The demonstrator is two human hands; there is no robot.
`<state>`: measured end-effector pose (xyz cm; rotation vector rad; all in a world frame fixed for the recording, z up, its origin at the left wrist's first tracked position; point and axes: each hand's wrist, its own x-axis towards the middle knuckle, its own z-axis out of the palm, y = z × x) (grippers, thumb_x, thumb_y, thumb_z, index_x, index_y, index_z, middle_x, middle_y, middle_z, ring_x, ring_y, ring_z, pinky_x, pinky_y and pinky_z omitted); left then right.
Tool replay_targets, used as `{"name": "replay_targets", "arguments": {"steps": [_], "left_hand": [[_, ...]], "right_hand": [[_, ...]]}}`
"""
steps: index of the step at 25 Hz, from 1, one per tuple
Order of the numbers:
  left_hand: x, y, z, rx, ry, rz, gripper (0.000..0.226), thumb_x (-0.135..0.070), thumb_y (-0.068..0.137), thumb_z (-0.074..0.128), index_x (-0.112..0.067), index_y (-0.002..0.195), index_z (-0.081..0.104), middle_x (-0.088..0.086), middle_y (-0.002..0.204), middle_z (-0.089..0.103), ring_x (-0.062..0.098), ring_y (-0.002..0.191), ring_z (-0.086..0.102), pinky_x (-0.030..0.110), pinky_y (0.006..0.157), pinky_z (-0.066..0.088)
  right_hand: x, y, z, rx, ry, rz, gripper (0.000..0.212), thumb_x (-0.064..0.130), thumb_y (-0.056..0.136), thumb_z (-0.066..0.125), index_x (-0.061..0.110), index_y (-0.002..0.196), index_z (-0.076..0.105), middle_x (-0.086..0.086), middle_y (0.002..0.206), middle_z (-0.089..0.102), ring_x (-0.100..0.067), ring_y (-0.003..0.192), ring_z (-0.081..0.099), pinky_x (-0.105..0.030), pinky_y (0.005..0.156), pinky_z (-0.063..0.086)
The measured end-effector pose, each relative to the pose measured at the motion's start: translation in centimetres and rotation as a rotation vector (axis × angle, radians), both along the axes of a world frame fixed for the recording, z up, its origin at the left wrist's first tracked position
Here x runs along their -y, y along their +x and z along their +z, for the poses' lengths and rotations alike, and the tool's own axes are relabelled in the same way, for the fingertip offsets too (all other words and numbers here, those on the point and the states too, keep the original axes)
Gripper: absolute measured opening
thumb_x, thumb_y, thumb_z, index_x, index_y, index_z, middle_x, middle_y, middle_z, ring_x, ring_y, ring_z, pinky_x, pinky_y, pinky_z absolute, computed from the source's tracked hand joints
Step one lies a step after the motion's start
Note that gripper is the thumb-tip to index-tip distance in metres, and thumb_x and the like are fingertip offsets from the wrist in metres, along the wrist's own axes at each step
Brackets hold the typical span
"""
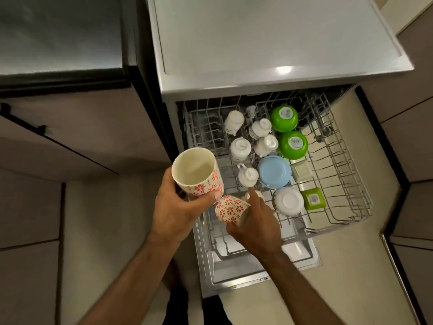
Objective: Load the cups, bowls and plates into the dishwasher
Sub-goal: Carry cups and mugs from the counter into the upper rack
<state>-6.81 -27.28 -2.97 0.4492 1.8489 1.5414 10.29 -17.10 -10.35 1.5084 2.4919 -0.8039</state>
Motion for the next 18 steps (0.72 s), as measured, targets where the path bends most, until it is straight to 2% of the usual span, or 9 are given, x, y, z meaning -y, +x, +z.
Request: {"name": "replay_targets", "arguments": {"steps": [3,7,12,16,18], "left_hand": [[-0.5,-0.6,-1.8,0.032,0.034,0.006,0.082,-0.012,0.066,0.096,-0.030,0.134,0.054,-0.010,0.124,0.068,0.011,0.117,0.065,0.037,0.091,0.060],[-0.6,-1.1,-4.0,0.073,0.065,-0.012,0.084,-0.020,0.063,0.095,-0.030,0.136,0.055,-0.008,0.126,0.068,0.014,0.119,0.065,0.039,0.092,0.059],[-0.5,-1.1,-5.1,0.135,0.072,-0.009,0.089,-0.028,0.057,0.096,-0.031,0.136,0.054,-0.007,0.126,0.068,0.016,0.120,0.065,0.040,0.093,0.059],[-0.7,-1.0,-5.6,0.184,0.067,-0.010,0.092,-0.035,0.053,0.094,-0.033,0.136,0.054,-0.007,0.127,0.068,0.017,0.120,0.065,0.041,0.093,0.059],[-0.8,-0.7,-5.8,0.217,0.065,-0.008,0.093,-0.036,0.053,0.095,-0.032,0.137,0.055,-0.006,0.127,0.069,0.019,0.120,0.066,0.044,0.093,0.059]], "right_hand": [[0.9,-0.7,-2.1,0.077,0.126,0.085,0.109,0.067,0.061,0.070,0.023,0.150,0.026,-0.003,0.128,0.062,-0.028,0.111,0.060,-0.046,0.088,0.055],[1.5,-1.7,-4.5,0.117,0.196,0.105,0.107,0.070,0.065,0.065,0.017,0.151,0.030,-0.003,0.130,0.061,-0.030,0.110,0.059,-0.048,0.091,0.052],[1.9,-2.5,-5.4,0.124,0.197,0.128,0.111,0.070,0.063,0.074,0.021,0.151,0.028,0.003,0.136,0.055,-0.027,0.116,0.054,-0.047,0.093,0.051],[1.7,-1.2,-5.4,0.154,0.113,0.159,0.122,0.055,0.059,0.089,0.024,0.153,0.018,0.002,0.149,0.047,-0.028,0.129,0.047,-0.045,0.104,0.047],[1.7,-0.5,-5.3,0.126,0.064,0.193,0.122,0.044,0.064,0.089,0.029,0.154,0.009,0.006,0.157,0.035,-0.024,0.141,0.034,-0.044,0.113,0.038]]}}
